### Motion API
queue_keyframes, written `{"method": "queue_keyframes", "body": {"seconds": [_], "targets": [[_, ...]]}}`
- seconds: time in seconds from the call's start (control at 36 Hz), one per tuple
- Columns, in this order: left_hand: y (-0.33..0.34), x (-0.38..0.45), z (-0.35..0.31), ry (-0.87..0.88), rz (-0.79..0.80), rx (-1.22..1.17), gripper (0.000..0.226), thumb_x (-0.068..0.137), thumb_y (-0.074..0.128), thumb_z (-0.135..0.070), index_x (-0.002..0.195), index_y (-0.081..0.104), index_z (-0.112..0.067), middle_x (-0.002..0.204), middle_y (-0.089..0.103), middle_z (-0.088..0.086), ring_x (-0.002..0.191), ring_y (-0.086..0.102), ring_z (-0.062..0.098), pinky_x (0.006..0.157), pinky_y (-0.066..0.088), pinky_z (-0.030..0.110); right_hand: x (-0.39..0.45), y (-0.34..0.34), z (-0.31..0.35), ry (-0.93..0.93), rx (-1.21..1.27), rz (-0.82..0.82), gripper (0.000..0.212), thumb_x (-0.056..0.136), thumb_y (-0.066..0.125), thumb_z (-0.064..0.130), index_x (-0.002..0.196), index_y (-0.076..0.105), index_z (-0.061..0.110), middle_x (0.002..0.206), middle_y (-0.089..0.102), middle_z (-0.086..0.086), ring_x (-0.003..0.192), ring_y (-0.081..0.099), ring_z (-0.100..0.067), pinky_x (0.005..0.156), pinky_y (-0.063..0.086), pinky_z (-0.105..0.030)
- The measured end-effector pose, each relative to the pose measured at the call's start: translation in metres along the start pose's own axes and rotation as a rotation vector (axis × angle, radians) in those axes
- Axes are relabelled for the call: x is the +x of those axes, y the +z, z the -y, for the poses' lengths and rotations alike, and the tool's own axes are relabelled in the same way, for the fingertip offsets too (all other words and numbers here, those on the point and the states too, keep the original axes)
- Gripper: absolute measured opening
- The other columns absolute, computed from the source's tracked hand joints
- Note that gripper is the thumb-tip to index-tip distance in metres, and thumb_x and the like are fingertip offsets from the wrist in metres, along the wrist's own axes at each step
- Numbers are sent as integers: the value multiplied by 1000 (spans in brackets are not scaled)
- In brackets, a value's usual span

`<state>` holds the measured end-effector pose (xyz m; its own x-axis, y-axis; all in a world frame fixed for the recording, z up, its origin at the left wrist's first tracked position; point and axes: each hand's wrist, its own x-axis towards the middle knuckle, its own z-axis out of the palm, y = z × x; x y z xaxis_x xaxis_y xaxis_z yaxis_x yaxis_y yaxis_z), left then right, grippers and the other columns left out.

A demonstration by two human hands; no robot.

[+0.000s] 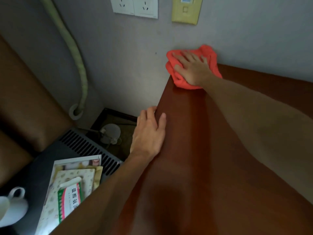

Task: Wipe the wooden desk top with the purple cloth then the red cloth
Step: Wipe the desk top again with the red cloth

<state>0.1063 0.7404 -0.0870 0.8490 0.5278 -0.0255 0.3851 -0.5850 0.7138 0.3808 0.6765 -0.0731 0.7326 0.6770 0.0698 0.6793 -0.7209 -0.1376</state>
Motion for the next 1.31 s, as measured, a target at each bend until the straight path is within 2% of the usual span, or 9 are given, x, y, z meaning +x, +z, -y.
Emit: {"method": "queue_keyframes", "body": {"seconds": [0.31, 0.42, 0.69, 0.75, 0.83, 0.92, 1.06, 1.22, 1.31], "targets": [[-12, -3, -3, -187, -188, -600, 49, 87, 31, -71, 105, 58, -34, 117, 59, -3, 112, 57, 14, 106, 42, 45, -83, -2, 55, 78, 51, 33, 57, 106, 18, 49, 161, 15, 38, 171, 9, 4, 157, 2, -16, 124, -1, -54], [-22, -3, 8, -396, -273, -821, 41, 101, 38, -50, 116, 55, -16, 125, 59, 12, 105, 57, 18, 107, 42, 50, -161, 1, 104, 76, 99, -13, 72, 96, -3, 54, 160, 24, 38, 170, 17, 5, 157, 8, -17, 124, 1, -52], [-57, -38, 29, -120, 220, -241, 62, 83, 59, -69, 119, 63, -19, 115, 60, 2, 108, 61, 17, 99, 50, 43, -290, -31, 172, 135, 319, 171, 72, 95, -1, 61, 158, 26, 38, 169, 16, 14, 155, 8, -8, 124, 8, -42], [-61, -42, 22, -66, 314, -130, 55, 86, 66, -55, 124, 58, -16, 116, 53, 1, 110, 57, 19, 99, 47, 39, -281, -47, 146, 207, 359, 125, 65, 99, 24, 63, 156, 34, 34, 166, 26, 13, 151, 22, -10, 121, 22, -41], [-70, -37, 9, -18, 320, -38, 56, 86, 72, -43, 127, 57, -9, 121, 54, 7, 111, 57, 22, 99, 47, 38, -261, -67, 113, 299, 239, 152, 88, 90, 63, 61, 160, 26, 24, 167, 22, 6, 153, 16, -16, 119, 24, -41], [-75, -31, -1, -27, 329, 35, 55, 83, 77, -33, 126, 59, -3, 123, 58, 12, 111, 59, 26, 94, 49, 34, -245, -69, 108, 311, 290, 294, 101, 82, 74, 58, 160, 24, 18, 163, 28, -1, 150, 22, -22, 120, 28, -44], [-81, -21, -16, 41, 385, 129, 37, 83, 77, -14, 116, 66, 0, 114, 68, 7, 92, 59, 14, 68, 38, 13, -235, -59, 107, 348, 221, 307, 89, 76, 78, 60, 149, 42, 23, 144, 46, -2, 134, 42, -25, 108, 37, -43], [-103, -6, -43, 76, 554, 27, 26, 85, 71, -7, 110, 71, -2, 110, 72, 14, 103, 67, 27, 94, 54, 40, -233, -87, 98, 326, 133, 360, 64, 79, 70, 69, 128, 63, 29, 111, 50, 0, 124, 52, -26, 101, 32, -42], [-124, 4, -76, 233, 380, -26, 28, 83, 72, -3, 111, 70, -5, 107, 72, 9, 92, 66, 17, 82, 51, 25, -232, -126, 84, 330, 292, 113, 51, 72, 77, 66, 104, 67, 28, 102, 43, 4, 109, 53, -27, 93, 41, -39]]}}
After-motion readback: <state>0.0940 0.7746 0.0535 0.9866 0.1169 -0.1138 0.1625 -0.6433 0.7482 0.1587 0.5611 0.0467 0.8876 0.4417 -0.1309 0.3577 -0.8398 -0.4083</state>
